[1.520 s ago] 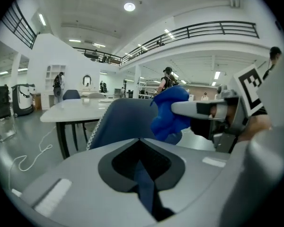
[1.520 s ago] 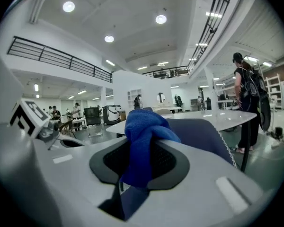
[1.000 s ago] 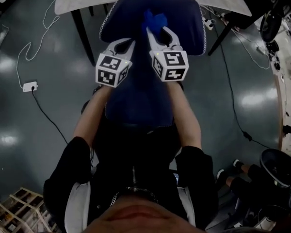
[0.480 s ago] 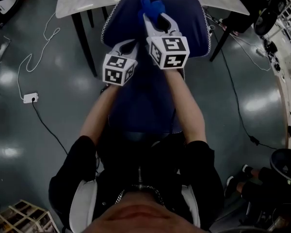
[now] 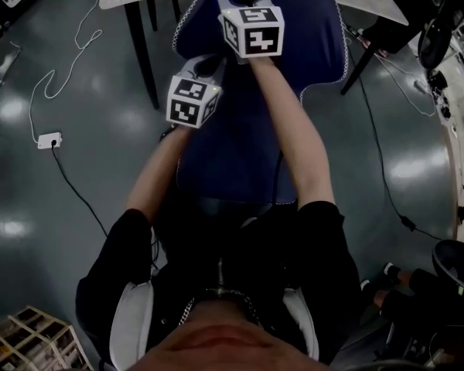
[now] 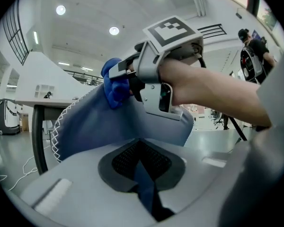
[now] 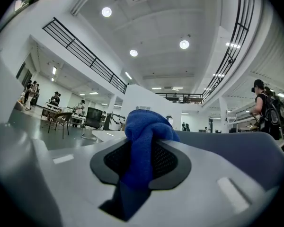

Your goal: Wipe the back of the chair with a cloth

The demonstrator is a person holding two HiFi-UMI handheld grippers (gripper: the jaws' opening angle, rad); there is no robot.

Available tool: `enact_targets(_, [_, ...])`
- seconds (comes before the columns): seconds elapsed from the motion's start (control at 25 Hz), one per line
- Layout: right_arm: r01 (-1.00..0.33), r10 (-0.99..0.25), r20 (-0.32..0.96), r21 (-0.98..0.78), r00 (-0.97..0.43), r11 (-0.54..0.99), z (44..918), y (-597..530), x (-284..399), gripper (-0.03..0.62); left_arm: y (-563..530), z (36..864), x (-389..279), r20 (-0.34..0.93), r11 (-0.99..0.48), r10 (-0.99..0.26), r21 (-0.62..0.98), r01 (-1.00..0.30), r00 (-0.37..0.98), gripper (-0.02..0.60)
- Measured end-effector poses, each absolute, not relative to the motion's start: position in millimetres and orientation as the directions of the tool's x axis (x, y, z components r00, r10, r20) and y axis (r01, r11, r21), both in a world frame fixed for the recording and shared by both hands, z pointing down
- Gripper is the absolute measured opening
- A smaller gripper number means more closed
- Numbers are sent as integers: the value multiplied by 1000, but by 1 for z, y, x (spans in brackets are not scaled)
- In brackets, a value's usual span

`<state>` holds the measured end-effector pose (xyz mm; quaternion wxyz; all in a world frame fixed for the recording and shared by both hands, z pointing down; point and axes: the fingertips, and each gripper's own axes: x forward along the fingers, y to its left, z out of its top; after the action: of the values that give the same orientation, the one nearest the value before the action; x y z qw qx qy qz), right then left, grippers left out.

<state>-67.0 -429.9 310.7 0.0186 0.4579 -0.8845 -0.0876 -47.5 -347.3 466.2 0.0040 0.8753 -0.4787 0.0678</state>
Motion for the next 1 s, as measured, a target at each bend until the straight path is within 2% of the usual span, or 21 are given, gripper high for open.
enact_targets(0.4, [-817,-842,-17,257,-539,517,328,-447,-62,92,-345,484,-42,149,-560,-824,-68,-826,547,11])
enact_targets(1.0, [-834,-848,-52,224,-528,505,324,-443,-37,97,-347,492,-41,170,-544,-834,-93,-834,525,11])
